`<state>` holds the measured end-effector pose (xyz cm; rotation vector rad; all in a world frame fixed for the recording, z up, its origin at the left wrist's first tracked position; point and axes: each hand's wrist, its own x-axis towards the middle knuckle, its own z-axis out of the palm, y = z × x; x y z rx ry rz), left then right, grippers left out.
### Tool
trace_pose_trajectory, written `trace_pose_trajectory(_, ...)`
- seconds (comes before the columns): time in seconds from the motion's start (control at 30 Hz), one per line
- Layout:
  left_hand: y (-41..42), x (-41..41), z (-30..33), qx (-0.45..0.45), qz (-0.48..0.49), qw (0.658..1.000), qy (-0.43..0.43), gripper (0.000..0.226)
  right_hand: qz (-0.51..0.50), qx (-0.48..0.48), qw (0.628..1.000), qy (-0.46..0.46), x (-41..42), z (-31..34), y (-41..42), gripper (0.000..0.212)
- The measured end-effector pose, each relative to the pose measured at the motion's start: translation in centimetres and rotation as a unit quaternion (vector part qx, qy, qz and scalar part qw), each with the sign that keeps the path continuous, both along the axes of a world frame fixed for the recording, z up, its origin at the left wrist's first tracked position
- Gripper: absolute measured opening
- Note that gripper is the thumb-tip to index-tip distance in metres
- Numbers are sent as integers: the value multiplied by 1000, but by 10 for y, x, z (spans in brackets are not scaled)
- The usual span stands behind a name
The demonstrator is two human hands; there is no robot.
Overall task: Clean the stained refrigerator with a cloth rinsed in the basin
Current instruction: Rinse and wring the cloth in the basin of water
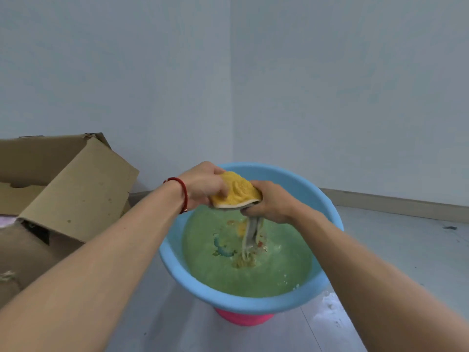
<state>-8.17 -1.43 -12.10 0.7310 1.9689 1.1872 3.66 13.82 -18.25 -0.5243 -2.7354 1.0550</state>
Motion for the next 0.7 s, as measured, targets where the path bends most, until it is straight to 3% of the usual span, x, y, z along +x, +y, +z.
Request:
trace_pose_trajectory(0.07,-7,-8,-6,-59,7,997,57,26,-6,28,999,-14,4,13,5,26)
trace_pose_trajectory(0.3,-9,4,-23,-148,-27,989,-9,17,-38,18,999,4,2,49,-4,29)
trace_pose_trajectory(0.4,-7,12,-22,-126,-55,988,-72,13,-56,-19,998,20,-3,55,-9,47)
trace_pose_trajectory(0.47,-7,12,-28,-112,-120,985,-57,23,-61,-85,994,31,-4,60,-12,59)
trace_pose_trajectory(0.6,-6,19,-51,-11,-155,986,-53,65,-72,-298,950,64,-1,67,-13,41)
trace_pose_trajectory(0.7,6,27,-64,94,-85,982,-139,56,-71,-417,902,87,1,63,-13,41)
